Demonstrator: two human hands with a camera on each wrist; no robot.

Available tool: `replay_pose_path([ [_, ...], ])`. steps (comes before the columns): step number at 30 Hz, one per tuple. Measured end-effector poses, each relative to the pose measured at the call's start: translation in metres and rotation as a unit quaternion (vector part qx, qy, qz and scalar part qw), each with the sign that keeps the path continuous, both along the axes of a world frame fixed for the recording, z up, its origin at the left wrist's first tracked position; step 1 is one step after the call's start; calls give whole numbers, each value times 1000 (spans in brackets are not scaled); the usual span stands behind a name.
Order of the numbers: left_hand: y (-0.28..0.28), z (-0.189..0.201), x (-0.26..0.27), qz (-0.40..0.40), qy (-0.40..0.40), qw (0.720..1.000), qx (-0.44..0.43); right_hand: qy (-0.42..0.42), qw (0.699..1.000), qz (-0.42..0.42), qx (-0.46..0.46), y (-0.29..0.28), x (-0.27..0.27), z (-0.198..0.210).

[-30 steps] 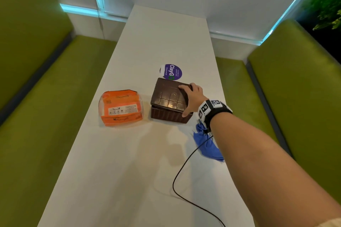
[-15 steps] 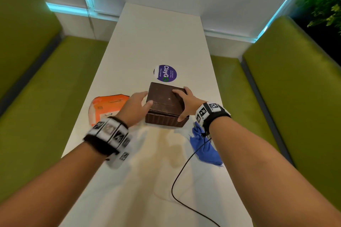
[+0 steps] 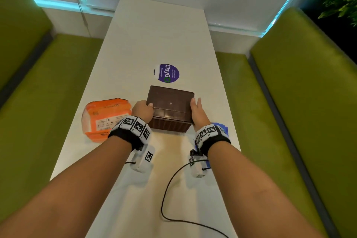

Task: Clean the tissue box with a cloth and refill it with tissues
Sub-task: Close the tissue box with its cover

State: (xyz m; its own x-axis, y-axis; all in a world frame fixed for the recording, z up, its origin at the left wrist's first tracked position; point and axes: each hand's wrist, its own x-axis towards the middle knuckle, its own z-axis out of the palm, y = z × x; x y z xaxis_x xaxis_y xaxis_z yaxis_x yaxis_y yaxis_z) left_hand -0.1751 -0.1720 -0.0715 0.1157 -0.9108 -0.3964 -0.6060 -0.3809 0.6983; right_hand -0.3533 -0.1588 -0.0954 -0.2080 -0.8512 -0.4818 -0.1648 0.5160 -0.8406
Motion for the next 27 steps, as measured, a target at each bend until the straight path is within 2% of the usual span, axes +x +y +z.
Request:
replay_pose_path([
  [3, 8, 0, 2, 21, 42, 999, -11, 6, 1000, 5, -27, 2, 6, -16],
  [8, 22, -8, 10, 36, 84, 996, -11, 56, 996, 15, -73, 9, 11, 1],
  [11, 27, -3, 7, -18, -31, 999, -19, 109, 990, 44, -83, 14, 12, 4],
  [13, 27, 5, 1, -41, -95, 991, -82, 204, 973, 54, -94, 14, 12, 6],
  [15, 23, 5, -6, -89, -151, 973, -153, 338, 931, 91, -106, 11, 14, 10],
  [17, 18, -1, -11, -175, -223, 947, -152, 421, 884, 155, -128, 9, 17, 11],
  [20, 15, -18, -14, -246, -275, 917, -150, 459, 849, 225, -135, 9, 19, 4],
  [24, 16, -29, -11, -264, -302, 897, -184, 471, 837, 238, -145, 11, 18, -2],
  [27, 13, -29, -12, -277, -299, 894, -185, 463, 833, 264, -150, 8, 18, -2],
])
